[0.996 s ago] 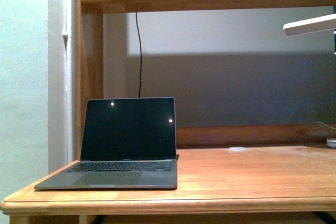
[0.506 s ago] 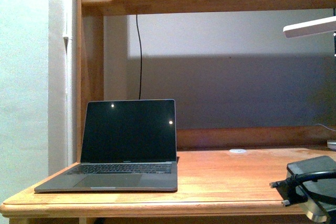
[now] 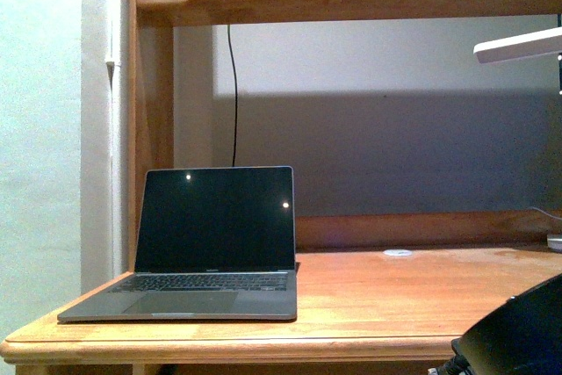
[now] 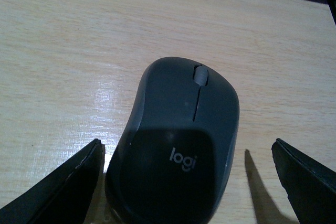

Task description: Place mouse

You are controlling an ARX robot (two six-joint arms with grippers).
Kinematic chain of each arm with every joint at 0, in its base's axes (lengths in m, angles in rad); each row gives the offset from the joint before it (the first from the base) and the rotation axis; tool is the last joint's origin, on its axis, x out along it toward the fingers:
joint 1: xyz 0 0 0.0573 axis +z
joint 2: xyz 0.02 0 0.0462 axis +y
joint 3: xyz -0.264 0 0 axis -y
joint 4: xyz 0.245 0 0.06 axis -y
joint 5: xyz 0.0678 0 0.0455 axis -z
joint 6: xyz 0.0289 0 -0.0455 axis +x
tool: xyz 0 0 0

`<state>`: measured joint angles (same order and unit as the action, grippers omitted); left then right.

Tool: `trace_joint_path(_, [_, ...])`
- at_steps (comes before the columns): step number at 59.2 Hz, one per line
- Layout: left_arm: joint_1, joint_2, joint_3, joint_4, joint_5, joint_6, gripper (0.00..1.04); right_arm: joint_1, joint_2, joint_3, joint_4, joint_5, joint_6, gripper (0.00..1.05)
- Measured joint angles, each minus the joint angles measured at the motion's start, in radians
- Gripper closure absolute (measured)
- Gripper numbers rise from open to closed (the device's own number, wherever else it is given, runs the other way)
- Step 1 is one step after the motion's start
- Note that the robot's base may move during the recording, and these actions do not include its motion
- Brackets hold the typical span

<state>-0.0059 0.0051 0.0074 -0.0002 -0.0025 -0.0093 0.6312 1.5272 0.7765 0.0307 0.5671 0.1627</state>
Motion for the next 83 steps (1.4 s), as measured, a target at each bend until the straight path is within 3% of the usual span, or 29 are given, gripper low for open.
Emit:
trace_joint_path(17, [0.000,0.000,0.000,0.000,0.000,0.000,0.08,-0.027,0.079,0.067,-0.025,-0.003,0.069,0.07])
trace_joint_path(26, [0.000,0.000,0.000,0.000,0.000,0.000,0.08,-0.040,0.088,0.074,-0.029,-0.018,0.077,0.33])
trace_joint_path(34, [0.000,0.000,0.000,0.000,0.000,0.000,0.08,-0.057,0.066,0.072,-0.047,-0.036,0.077,0.47])
trace_joint_path(35, [0.000,0.000,0.000,0.000,0.000,0.000,0.08,-0.086,-0.153,0.224,-0.179,-0.071,0.063,0.48])
trace_joint_path(48, [0.000,0.000,0.000,0.000,0.000,0.000,0.08,-0.015,0.100,0.547,-0.196,-0.043,0.041,0.48])
trace_joint_path(66, [0.000,0.000,0.000,0.000,0.000,0.000,0.08,0.018,0.486,0.988,-0.214,0.005,-0.036,0.48])
trace_joint_path(83, [0.000,0.000,0.000,0.000,0.000,0.000,0.08,-0.003,0.702,1.200,-0.228,0.045,-0.106,0.48])
